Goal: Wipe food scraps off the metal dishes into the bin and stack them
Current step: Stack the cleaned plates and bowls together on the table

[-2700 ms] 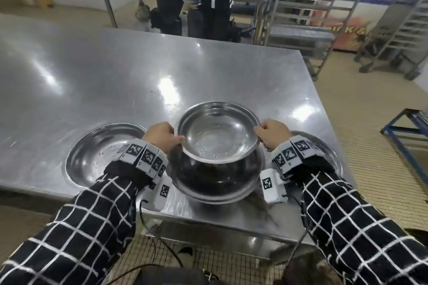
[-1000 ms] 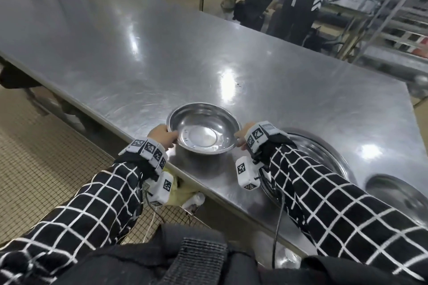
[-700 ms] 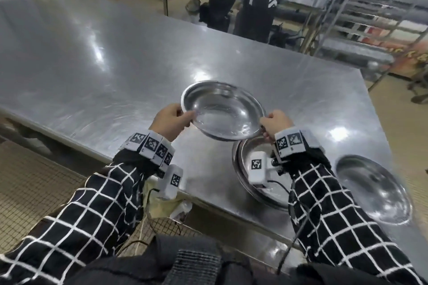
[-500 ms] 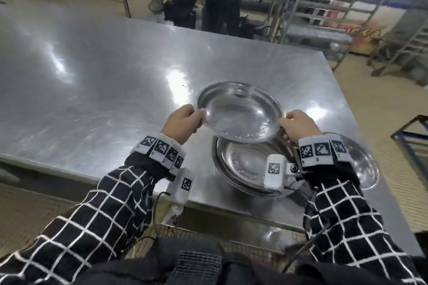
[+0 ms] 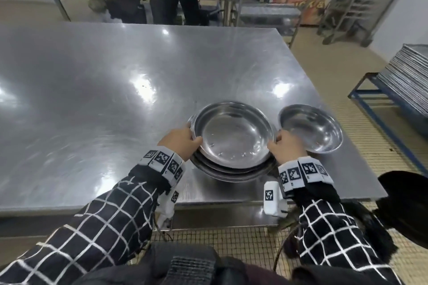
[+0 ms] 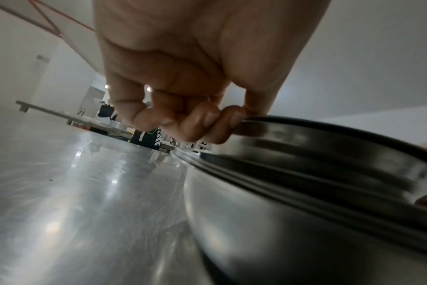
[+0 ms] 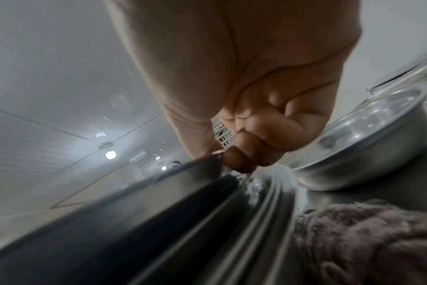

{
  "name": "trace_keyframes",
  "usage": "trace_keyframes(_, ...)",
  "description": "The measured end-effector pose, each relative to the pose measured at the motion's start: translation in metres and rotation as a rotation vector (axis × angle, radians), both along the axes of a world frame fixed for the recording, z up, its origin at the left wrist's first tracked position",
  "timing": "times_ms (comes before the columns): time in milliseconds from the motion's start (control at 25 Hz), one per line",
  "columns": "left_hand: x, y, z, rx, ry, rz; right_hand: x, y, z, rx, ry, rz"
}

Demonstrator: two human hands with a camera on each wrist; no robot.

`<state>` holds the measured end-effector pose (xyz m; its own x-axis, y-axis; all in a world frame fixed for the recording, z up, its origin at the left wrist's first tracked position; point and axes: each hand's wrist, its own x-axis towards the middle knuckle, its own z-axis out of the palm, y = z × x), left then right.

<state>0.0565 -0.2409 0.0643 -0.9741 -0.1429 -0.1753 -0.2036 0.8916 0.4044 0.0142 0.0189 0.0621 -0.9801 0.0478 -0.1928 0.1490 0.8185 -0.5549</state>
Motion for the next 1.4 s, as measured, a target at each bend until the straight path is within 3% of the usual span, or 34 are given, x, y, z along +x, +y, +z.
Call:
trace_keyframes(280,0.004,-0.001,-0.007,-0.185,-0.070,-0.020,0.005,-0.001,-0.017,0.005,0.095,-0.068)
trace_keyframes(440,0.009,0.014,0.005,-0.175,-0.050,0.011,0.002,0.015,-0.023,-0.159,0.101,-0.100)
trace_keyframes(600,0.006,0.070,0.024,-0.037,-0.014,-0.039,-0.009,0.071,-0.021,-0.250,0.154,-0.170)
trace_keyframes(800,-0.012,0.186,0.032,0.088,0.021,-0.064,-0.024,0.167,-0.020,-0.146,0.115,-0.193)
trace_keyframes(960,-0.036,0.272,0.000,0.422,-0.061,0.052,-0.053,0.226,-0.030,-0.089,-0.012,-0.243)
trace_keyframes(1080,-0.053,0.300,-0.033,0.572,-0.177,0.242,-0.073,0.238,-0.038,-0.116,-0.172,-0.196)
trace_keyframes(1240,-0.072,0.309,-0.047,0.692,-0.121,0.435,-0.092,0.232,-0.042,-0.135,-0.225,-0.111)
trace_keyframes(1400,-0.076,0.316,-0.043,0.747,-0.073,0.446,-0.095,0.227,-0.047,-0.177,-0.236,-0.094)
